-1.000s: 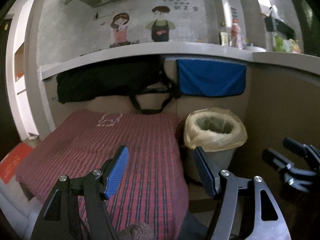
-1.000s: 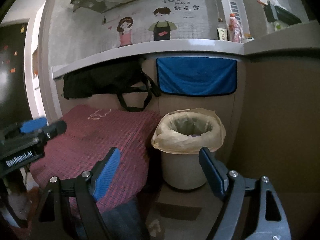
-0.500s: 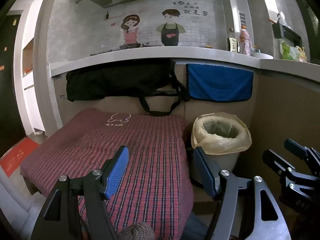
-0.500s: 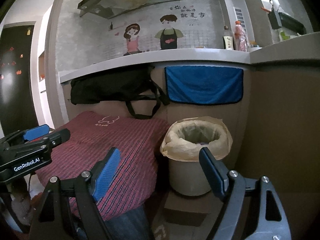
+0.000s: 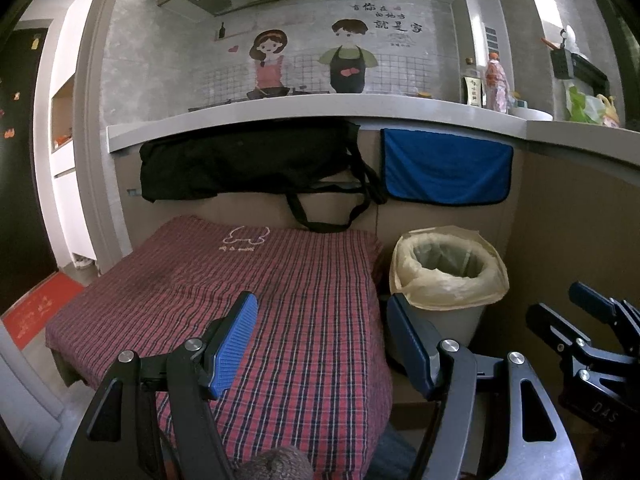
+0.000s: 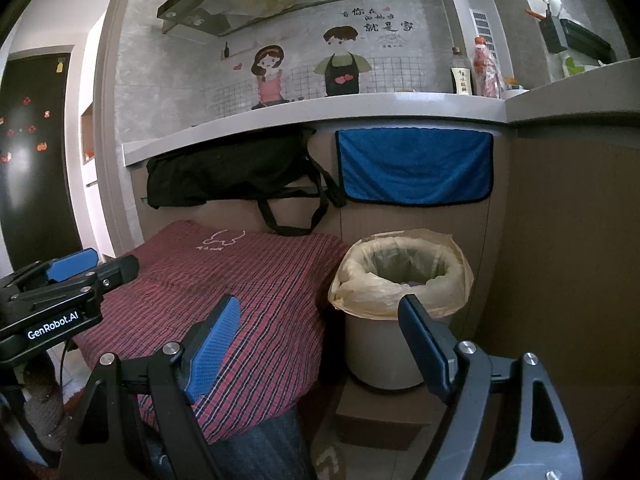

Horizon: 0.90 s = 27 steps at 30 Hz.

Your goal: Collect trash

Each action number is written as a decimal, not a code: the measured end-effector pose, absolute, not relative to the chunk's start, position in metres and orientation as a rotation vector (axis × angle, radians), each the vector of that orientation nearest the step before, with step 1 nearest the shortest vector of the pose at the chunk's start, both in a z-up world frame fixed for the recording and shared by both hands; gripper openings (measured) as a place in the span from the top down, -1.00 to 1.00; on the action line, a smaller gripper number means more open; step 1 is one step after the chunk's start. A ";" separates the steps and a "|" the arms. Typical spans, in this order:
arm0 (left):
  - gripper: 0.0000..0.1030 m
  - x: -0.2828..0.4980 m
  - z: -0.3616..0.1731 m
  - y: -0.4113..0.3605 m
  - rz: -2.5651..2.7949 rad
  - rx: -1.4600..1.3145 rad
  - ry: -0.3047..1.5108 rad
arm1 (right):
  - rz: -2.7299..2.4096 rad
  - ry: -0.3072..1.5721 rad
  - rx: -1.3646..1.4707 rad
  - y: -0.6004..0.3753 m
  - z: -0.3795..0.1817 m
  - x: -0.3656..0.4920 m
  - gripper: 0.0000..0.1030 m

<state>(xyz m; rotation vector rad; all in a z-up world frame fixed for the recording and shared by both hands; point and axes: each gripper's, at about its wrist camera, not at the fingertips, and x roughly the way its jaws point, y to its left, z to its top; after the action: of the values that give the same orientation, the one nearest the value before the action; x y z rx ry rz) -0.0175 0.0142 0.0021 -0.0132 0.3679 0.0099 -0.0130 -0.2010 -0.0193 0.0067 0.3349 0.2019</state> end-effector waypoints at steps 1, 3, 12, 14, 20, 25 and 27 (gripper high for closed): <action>-0.32 -0.017 0.002 0.014 0.010 -0.014 0.367 | 0.202 0.334 0.007 -0.201 -0.019 -0.013 -0.53; -0.32 -0.017 0.002 0.014 0.009 -0.014 0.368 | 0.202 0.333 0.004 -0.200 -0.019 -0.013 -0.53; -0.32 -0.017 0.002 0.014 0.011 -0.015 0.368 | 0.203 0.331 0.006 -0.201 -0.019 -0.014 -0.53; -0.32 -0.017 0.002 0.014 0.011 -0.016 0.368 | 0.202 0.328 0.003 -0.201 -0.019 -0.014 -0.53; -0.32 -0.017 0.002 0.013 0.011 -0.015 0.368 | 0.201 0.327 0.003 -0.200 -0.020 -0.014 -0.53; -0.32 -0.018 0.002 0.012 0.008 -0.014 0.370 | 0.200 0.326 0.001 -0.200 -0.020 -0.014 -0.54; -0.32 -0.018 0.002 0.012 0.007 -0.013 0.372 | 0.200 0.325 0.002 -0.200 -0.020 -0.015 -0.54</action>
<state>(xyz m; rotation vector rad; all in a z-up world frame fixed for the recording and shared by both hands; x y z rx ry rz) -0.0176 0.0119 0.0019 -0.0130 0.3723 0.0074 -0.0147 -0.1998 -0.0197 0.0021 0.3247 0.1995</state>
